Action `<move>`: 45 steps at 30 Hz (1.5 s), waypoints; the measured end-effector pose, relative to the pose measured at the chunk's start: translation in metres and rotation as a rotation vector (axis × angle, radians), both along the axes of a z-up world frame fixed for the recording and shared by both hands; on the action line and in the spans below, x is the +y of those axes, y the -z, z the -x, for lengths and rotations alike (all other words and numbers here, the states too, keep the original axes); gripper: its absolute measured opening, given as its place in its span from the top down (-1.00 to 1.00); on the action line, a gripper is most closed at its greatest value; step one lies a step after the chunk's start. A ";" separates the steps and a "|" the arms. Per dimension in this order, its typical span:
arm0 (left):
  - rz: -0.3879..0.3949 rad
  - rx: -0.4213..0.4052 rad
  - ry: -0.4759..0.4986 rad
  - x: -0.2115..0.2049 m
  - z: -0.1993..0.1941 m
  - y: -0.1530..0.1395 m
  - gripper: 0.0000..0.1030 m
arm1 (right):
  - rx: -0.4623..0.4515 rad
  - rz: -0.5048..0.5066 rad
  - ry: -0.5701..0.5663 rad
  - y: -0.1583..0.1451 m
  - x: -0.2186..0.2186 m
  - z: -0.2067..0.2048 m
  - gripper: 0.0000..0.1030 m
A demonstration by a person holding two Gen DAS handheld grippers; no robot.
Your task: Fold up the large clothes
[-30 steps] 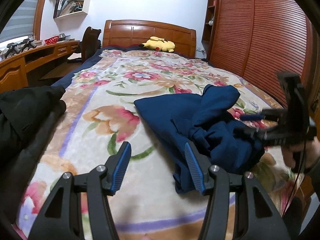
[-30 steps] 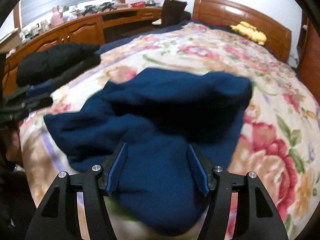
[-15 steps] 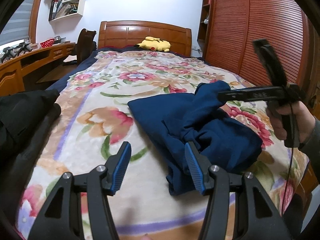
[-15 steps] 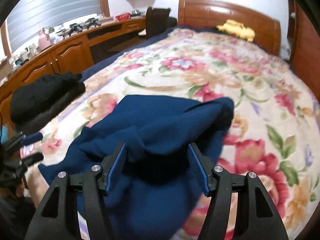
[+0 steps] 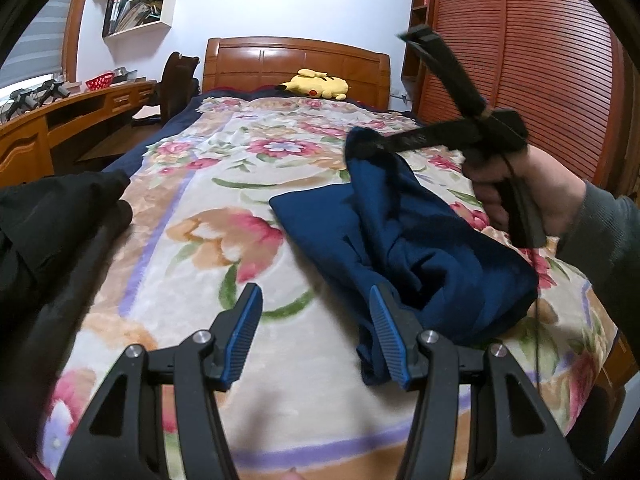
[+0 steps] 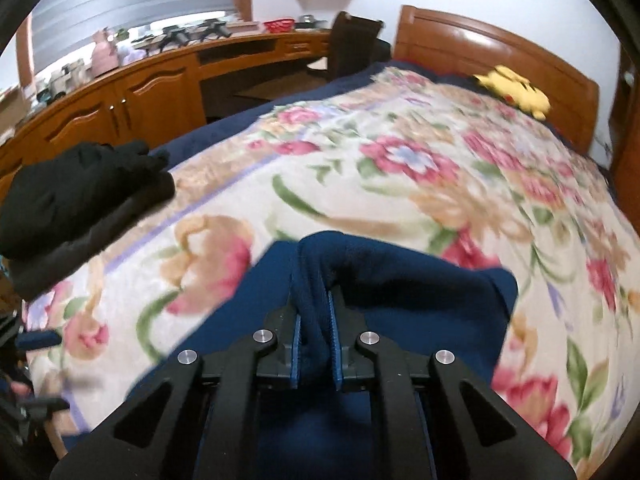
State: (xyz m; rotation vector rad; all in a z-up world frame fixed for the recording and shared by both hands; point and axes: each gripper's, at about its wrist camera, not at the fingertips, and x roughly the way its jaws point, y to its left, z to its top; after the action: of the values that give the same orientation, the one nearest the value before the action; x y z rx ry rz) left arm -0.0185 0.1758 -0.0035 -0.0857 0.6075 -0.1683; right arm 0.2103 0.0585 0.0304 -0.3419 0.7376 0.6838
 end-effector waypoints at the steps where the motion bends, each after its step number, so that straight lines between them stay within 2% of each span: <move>1: -0.001 0.001 0.000 0.001 0.001 0.000 -0.07 | -0.004 0.007 -0.009 0.001 0.007 -0.003 0.82; 5: -0.006 0.003 0.003 0.002 0.001 0.000 -0.07 | 0.009 0.047 -0.015 0.020 0.033 -0.017 0.83; 9: -0.001 0.003 0.006 0.002 0.001 0.000 -0.07 | 0.020 0.063 0.003 0.032 0.037 -0.027 0.82; 11: -0.003 0.002 0.007 0.002 0.002 0.000 -0.07 | 0.038 0.057 0.000 0.031 0.034 -0.028 0.72; 12: -0.004 0.001 0.010 0.001 0.002 -0.001 -0.07 | 0.029 0.060 0.006 0.028 0.030 -0.026 0.57; 13: -0.005 -0.001 0.012 0.000 0.003 -0.002 -0.07 | 0.011 0.058 0.013 0.022 0.026 -0.023 0.25; 15: -0.009 -0.008 0.014 -0.002 0.004 -0.003 -0.07 | -0.014 0.066 0.026 0.013 0.016 -0.016 -0.25; 18: -0.012 -0.018 0.023 -0.006 0.008 -0.005 -0.07 | -0.049 0.096 0.055 0.006 -0.006 -0.002 -0.27; 21: -0.021 -0.020 0.031 -0.010 0.011 -0.005 -0.07 | -0.061 0.086 0.084 0.012 -0.039 0.015 -0.27; 25: -0.034 -0.017 0.044 -0.017 0.014 -0.003 -0.07 | -0.027 0.032 0.123 0.026 -0.080 0.037 -0.27; 29: -0.028 -0.005 0.046 -0.020 0.021 0.003 -0.07 | -0.043 -0.014 0.130 0.027 -0.102 0.065 -0.27; 34: -0.034 0.017 0.038 -0.023 0.025 0.011 -0.07 | -0.023 -0.033 0.063 0.029 -0.102 0.104 -0.27; 37: -0.036 0.029 0.035 -0.025 0.026 0.017 -0.07 | -0.032 0.002 0.032 0.035 -0.097 0.120 -0.27; 41: -0.035 0.046 0.029 -0.028 0.028 0.022 -0.07 | -0.002 0.072 0.024 0.062 -0.090 0.119 -0.28; 45: -0.048 0.067 0.032 -0.032 0.027 0.029 -0.07 | -0.016 0.074 0.022 0.067 -0.091 0.120 -0.28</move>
State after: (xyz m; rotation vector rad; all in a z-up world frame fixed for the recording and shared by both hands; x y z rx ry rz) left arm -0.0452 0.1439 -0.0325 -0.0352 0.6797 -0.1825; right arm 0.0903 -0.0322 -0.0362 -0.4060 0.7513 0.6339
